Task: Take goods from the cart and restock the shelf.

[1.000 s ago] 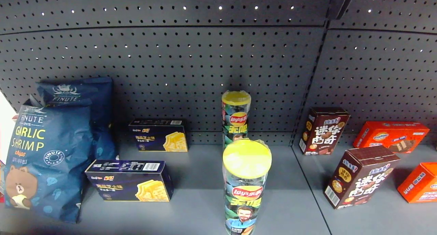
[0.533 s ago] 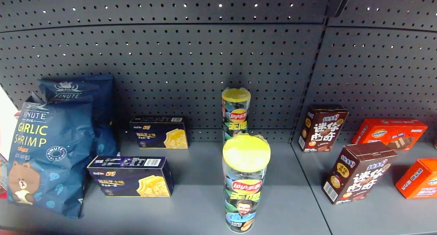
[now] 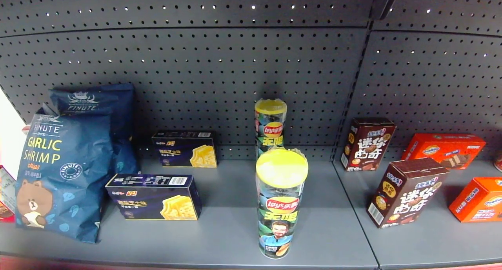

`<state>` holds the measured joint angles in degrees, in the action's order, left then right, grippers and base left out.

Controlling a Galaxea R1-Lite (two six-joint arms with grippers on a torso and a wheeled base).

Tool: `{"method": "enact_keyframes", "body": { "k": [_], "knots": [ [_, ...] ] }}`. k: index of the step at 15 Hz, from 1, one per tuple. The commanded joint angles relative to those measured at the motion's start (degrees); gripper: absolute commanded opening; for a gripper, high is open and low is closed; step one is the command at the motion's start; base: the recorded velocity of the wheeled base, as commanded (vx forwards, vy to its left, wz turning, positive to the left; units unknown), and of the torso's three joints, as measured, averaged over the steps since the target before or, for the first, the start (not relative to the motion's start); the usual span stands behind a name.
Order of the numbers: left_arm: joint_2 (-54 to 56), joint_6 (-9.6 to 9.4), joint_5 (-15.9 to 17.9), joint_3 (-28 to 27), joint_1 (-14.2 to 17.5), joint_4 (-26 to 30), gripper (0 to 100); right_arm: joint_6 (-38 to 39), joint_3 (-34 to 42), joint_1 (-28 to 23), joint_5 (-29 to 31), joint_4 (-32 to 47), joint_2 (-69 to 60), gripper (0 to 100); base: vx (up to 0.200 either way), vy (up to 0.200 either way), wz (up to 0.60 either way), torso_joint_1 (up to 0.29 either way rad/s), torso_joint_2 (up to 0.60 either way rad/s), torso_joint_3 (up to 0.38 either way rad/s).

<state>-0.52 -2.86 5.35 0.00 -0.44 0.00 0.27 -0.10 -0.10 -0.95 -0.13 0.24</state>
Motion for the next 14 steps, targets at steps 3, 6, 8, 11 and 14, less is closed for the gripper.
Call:
{"method": "enact_keyframes", "body": {
  "k": [3, 6, 8, 11, 14],
  "knots": [
    [0.0, 0.32, -0.2, 0.0, 0.1, 0.0, 100, 0.0, 0.0, 0.0, 0.0, 0.0, 0.1, 100, 0.0, 0.0, 0.0, 0.0, 0.0, 0.0],
    [0.0, 0.93, -0.3, -0.1, 0.1, 0.0, 100, 0.0, 0.0, 0.0, 0.0, 0.0, 0.1, 100, 0.0, 0.0, 0.0, 0.0, 0.0, 0.0],
    [0.0, 0.84, -0.3, 0.0, 0.1, 0.0, 100, 0.0, 0.0, 0.1, 0.0, 0.0, 0.1, 100, 0.0, 0.0, 0.0, 0.0, 0.0, 0.0],
    [0.0, 0.93, -0.4, -0.1, 0.1, 0.0, 100, 0.0, 0.0, 0.0, 0.0, 0.0, 0.1, 100, 0.0, 0.0, 0.0, 0.0, 0.0, 0.0],
    [0.0, 0.93, -0.4, -0.1, 0.1, 0.0, 100, 0.1, 0.0, 0.0, 0.1, 0.0, 0.1, 100, 0.0, 0.0, 0.0, 0.0, 0.0, 0.0]
  ]
}}
